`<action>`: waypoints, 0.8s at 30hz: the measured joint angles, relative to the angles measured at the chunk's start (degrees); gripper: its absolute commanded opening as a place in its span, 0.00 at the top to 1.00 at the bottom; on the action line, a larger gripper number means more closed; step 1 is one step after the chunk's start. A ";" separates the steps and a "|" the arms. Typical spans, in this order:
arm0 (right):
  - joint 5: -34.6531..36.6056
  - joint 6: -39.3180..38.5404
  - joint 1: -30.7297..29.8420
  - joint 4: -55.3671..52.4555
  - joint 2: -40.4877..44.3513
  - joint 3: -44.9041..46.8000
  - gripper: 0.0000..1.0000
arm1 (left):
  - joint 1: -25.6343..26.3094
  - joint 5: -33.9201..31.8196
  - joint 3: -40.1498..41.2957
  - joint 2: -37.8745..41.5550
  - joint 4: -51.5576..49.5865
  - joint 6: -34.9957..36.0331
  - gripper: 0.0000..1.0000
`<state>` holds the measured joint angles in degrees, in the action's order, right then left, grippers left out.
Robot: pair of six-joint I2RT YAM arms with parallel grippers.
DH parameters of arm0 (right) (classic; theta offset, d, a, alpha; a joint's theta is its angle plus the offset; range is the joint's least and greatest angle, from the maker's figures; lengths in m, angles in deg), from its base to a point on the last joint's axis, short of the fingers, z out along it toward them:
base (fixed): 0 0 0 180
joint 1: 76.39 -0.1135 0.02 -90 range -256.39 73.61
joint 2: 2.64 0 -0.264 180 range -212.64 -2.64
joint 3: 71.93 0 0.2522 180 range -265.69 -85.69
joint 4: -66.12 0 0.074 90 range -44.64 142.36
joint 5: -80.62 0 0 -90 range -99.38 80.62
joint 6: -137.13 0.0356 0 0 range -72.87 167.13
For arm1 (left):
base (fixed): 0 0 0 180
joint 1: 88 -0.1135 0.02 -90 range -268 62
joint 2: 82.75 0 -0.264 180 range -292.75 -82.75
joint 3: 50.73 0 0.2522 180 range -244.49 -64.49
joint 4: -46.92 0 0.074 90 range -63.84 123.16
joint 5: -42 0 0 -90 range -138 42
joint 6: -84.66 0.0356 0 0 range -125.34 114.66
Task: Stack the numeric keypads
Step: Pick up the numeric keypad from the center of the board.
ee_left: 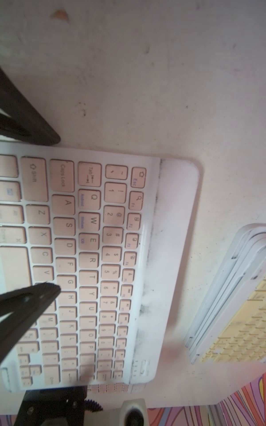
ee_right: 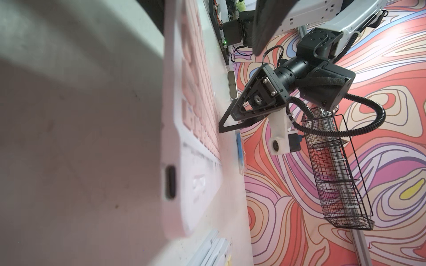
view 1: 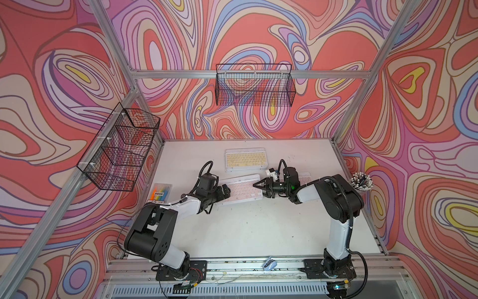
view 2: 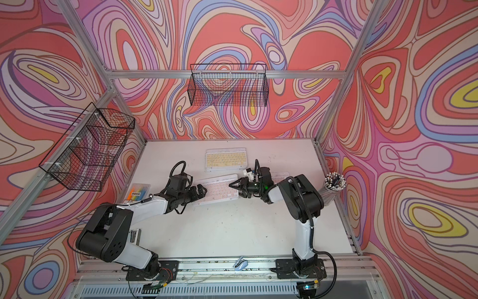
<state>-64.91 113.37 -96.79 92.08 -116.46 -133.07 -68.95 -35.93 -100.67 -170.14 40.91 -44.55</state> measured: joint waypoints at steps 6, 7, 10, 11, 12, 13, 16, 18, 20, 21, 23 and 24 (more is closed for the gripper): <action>2.14 -6.95 0.04 -12.74 1.25 -2.73 0.59 | -0.57 1.68 0.31 0.00 0.66 -0.04 0.04; 2.95 -8.57 0.04 -15.54 1.88 -3.54 0.60 | -0.63 1.92 0.31 0.00 0.66 -0.04 0.04; 4.31 -11.87 0.00 -20.20 3.48 -4.98 0.62 | -0.68 2.34 0.31 0.00 0.68 -0.04 0.04; 4.66 -12.59 0.00 -21.11 3.78 -5.27 0.62 | -0.68 2.51 0.31 0.00 0.68 -0.04 0.04; 4.92 -13.11 0.00 -21.57 3.91 -5.35 0.68 | -0.68 2.71 0.31 0.00 0.68 -0.04 0.04; 5.29 -13.66 0.00 -22.16 3.96 -5.40 0.74 | -0.68 2.89 0.31 0.00 0.68 -0.04 0.04; 6.08 -15.06 0.00 -24.50 3.96 -5.46 0.81 | -0.70 3.13 0.31 0.00 0.70 -0.07 0.04; 6.51 -15.63 0.02 -25.42 3.96 -5.51 0.82 | -0.72 3.23 0.31 0.00 0.72 -0.09 0.04; 6.75 -16.06 0.02 -25.79 3.93 -5.53 0.82 | -0.74 3.39 0.31 0.00 0.79 -0.17 0.05; 6.82 -16.24 0.02 -25.81 3.93 -5.53 0.82 | -0.76 3.45 0.31 -0.02 0.81 -0.26 0.05; 6.88 -16.46 0.02 -25.73 3.93 -5.53 0.87 | -0.79 3.56 0.31 -0.02 0.83 -0.44 0.05; 6.84 -16.59 0.02 -25.55 3.91 -5.53 0.89 | -0.79 3.58 0.31 -0.02 0.85 -0.48 0.05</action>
<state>-58.07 96.78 -96.77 66.53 -112.55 -138.60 -69.74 -32.34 -100.37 -170.17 41.76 -45.03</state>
